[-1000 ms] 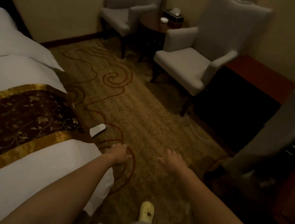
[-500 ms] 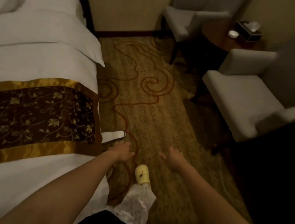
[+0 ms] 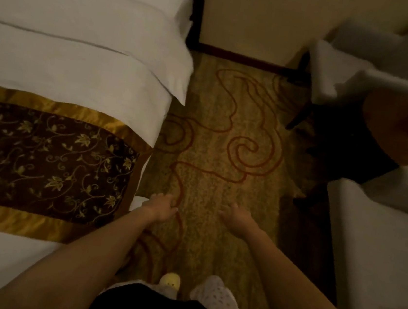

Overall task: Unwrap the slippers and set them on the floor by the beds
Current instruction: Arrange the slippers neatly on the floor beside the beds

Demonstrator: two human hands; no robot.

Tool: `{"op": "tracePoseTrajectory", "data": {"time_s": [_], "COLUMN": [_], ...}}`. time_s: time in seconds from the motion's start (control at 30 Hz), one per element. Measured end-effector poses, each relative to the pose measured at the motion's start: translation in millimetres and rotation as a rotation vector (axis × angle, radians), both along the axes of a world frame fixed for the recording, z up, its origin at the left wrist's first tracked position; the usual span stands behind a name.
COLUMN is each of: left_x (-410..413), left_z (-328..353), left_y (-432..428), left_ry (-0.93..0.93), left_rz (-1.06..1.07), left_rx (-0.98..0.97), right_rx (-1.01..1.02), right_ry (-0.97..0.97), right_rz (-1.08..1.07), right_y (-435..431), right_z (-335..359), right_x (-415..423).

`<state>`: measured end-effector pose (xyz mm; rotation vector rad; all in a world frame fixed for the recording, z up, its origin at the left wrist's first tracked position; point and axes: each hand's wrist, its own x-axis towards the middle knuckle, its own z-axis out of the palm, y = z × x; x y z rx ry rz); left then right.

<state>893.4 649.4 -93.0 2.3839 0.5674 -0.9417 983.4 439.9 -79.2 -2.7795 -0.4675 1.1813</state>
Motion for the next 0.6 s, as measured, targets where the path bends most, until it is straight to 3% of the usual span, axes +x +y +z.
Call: {"op": "tracePoseTrajectory", "data": {"time_s": [0.23, 0.4, 0.6], "left_x": [54.5, 74.3, 66.1], "left_z": [-23.3, -53.1, -119.7], "left_y": [30.3, 35.6, 24.2], "left_ry": [0.021, -0.046, -0.037], "left_rz": [0.368, 0.794, 1.128], "left_rx": [-0.016, -0.021, -0.07], "right_rx": [0.018, -0.002, 0.074], "right_ry": [0.011, 0.017, 0.089], "right_rz": [0.367, 0.732, 0.892], "right_y": [72.0, 130.7, 181.9], "right_z": [-25.4, -58.8, -122.4], "right_x": [120.6, 192.9, 211.0]}}
